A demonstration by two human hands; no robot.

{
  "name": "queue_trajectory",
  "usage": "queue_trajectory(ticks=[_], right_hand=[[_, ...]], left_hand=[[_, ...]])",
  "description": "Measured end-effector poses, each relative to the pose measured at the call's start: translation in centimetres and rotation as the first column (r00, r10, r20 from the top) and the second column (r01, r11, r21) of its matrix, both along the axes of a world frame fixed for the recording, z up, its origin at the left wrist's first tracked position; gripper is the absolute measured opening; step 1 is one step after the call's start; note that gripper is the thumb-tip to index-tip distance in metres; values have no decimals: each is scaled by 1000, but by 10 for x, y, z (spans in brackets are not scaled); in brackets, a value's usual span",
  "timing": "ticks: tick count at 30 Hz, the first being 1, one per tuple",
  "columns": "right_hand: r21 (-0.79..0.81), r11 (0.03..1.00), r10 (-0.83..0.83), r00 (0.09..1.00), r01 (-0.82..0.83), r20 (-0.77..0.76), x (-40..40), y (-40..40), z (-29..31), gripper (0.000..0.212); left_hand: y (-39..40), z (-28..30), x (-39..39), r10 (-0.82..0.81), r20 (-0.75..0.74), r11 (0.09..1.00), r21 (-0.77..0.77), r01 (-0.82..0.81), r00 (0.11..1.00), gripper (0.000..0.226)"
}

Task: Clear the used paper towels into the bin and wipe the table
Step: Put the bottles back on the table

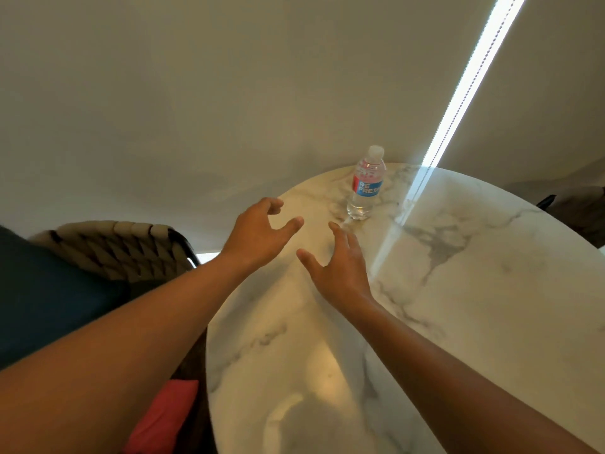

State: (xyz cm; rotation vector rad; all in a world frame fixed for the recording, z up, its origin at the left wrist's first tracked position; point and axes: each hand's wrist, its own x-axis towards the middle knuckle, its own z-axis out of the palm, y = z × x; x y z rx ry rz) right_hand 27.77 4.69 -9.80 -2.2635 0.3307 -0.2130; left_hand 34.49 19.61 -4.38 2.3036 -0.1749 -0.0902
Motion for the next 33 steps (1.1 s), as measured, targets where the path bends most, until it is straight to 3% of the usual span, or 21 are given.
queue_trajectory(ticks=[7,17,23,27,33], right_hand=[[-5,987,159,987,-159,19,-20,100,2,85],[211,920,329,944,-329,37,-53,240,-9,70],[293,931,249,965,-217,-78,-61,292,-49,80],[303,948,181,948,-98,-260,-60,300,-79,96],[272,962,70,922,39,-381,-45,307,-124,98]], left_hand=[[102,-16,-27,97,27,995,-1,-97,995,53],[255,-39,-48,263,15,964,29,-263,965,47],[302,-68,-63,284,-37,958,52,-282,958,47],[322,-97,-71,286,-107,957,74,-280,952,48],[335,-136,-72,245,-220,968,103,-227,944,54]])
